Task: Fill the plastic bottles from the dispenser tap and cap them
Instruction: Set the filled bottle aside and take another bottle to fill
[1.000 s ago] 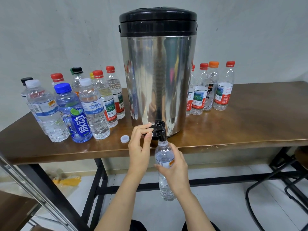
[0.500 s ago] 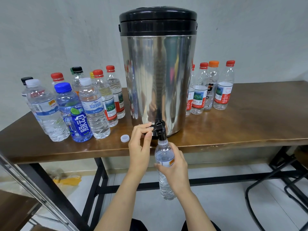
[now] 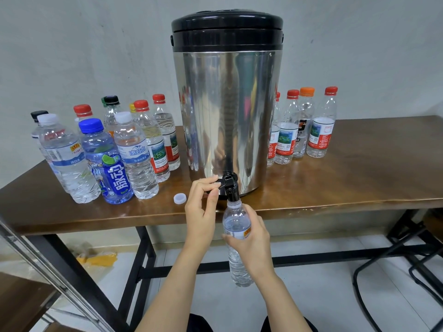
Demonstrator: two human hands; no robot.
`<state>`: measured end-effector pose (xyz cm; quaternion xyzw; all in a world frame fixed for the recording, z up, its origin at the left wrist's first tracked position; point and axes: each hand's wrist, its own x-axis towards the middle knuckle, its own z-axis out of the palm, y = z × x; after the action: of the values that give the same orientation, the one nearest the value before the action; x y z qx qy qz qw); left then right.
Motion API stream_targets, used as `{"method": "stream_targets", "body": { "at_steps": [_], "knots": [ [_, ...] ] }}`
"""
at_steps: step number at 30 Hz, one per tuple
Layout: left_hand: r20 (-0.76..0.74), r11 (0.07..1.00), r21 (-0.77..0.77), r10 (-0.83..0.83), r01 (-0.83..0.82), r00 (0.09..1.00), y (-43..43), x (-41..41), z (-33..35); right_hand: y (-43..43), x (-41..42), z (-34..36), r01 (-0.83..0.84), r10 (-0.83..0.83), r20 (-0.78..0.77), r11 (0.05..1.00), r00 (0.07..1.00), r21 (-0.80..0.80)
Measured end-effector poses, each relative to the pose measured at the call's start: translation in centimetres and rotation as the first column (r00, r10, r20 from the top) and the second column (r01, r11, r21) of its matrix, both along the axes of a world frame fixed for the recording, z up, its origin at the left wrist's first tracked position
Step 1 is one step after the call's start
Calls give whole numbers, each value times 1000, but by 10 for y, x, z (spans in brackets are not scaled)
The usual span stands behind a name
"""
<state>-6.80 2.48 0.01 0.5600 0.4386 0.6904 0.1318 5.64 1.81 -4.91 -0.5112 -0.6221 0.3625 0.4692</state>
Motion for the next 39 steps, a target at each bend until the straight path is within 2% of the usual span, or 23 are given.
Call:
{"method": "stream_targets", "body": {
  "at_steps": [39],
  "knots": [
    [14,1000,6,-17,17,1000,0,0,0,1,-2,-2,8,-8,-9,1000,1000,11]
  ]
}}
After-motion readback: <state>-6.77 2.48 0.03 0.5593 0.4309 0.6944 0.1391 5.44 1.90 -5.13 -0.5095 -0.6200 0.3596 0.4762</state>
